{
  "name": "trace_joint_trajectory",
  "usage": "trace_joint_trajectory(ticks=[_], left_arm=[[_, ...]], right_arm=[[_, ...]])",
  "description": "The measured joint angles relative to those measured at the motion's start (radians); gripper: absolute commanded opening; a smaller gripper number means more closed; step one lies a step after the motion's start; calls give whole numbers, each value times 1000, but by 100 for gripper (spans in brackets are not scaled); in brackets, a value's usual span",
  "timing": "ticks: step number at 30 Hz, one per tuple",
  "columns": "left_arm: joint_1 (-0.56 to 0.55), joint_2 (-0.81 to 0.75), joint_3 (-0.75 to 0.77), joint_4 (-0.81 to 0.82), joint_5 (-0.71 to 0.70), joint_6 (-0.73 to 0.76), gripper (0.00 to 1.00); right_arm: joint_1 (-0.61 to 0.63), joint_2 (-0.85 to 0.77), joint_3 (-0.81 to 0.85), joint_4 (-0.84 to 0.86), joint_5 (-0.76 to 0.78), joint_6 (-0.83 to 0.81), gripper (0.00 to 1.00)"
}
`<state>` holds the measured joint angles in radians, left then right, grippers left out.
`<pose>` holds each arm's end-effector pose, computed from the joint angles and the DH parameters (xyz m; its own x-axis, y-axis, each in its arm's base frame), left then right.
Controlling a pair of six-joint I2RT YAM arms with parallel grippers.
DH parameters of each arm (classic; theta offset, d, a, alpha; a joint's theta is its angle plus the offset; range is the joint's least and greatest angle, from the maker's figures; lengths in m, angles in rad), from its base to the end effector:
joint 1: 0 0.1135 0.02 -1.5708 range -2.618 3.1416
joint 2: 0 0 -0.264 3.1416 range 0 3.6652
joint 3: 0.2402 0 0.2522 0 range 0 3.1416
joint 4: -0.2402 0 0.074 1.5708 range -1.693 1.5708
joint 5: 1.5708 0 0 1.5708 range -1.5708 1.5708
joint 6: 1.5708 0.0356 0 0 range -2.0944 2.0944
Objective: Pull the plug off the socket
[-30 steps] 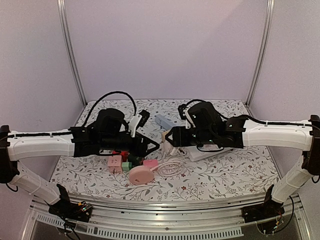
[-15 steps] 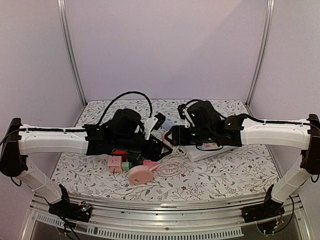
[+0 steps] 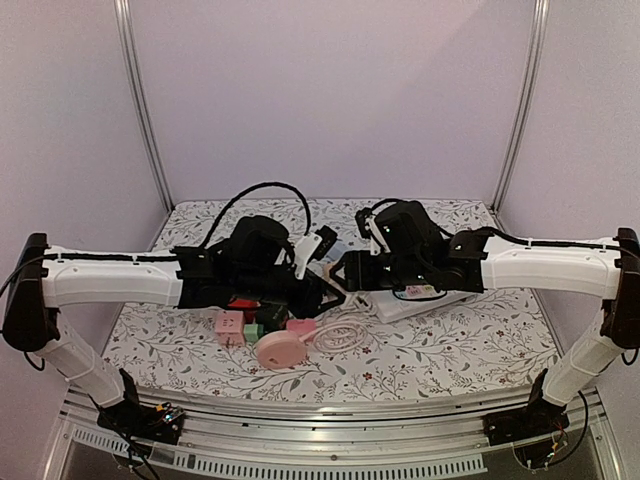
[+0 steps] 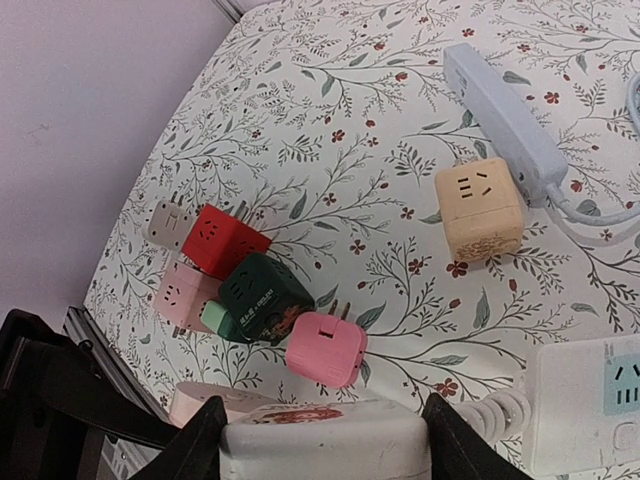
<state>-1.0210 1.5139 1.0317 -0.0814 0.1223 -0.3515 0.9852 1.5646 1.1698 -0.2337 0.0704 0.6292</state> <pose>0.1751 -0.2941 0.2582 -0.5720 0.2794 -0.7712 0.7490 0.5612 -0.3522 0.1989 0.2954 0.2743 -0.7334 -0.0438 -0.6783 -0.4555 0.7724 0.4426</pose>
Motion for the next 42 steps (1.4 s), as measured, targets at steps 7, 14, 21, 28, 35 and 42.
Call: trace_joint_trajectory(ticks=[7, 14, 21, 28, 35, 42], left_arm=[[0, 15, 2, 9, 14, -5, 0], [1, 17, 4, 8, 24, -5, 0], [11, -2, -18, 18, 51, -13, 0], [15, -18, -34, 16, 69, -16, 0], [15, -17, -34, 16, 63, -13, 0], [2, -17, -34, 17, 24, 4, 0]], right_arm=[[0, 0, 0, -14, 2, -16, 20], [0, 0, 0, -16, 0, -39, 19], [1, 0, -11, 16, -29, -134, 19], [3, -2, -31, 57, -43, -170, 18], [14, -2, -31, 56, 3, -114, 18], [24, 5, -12, 21, 79, -28, 18]])
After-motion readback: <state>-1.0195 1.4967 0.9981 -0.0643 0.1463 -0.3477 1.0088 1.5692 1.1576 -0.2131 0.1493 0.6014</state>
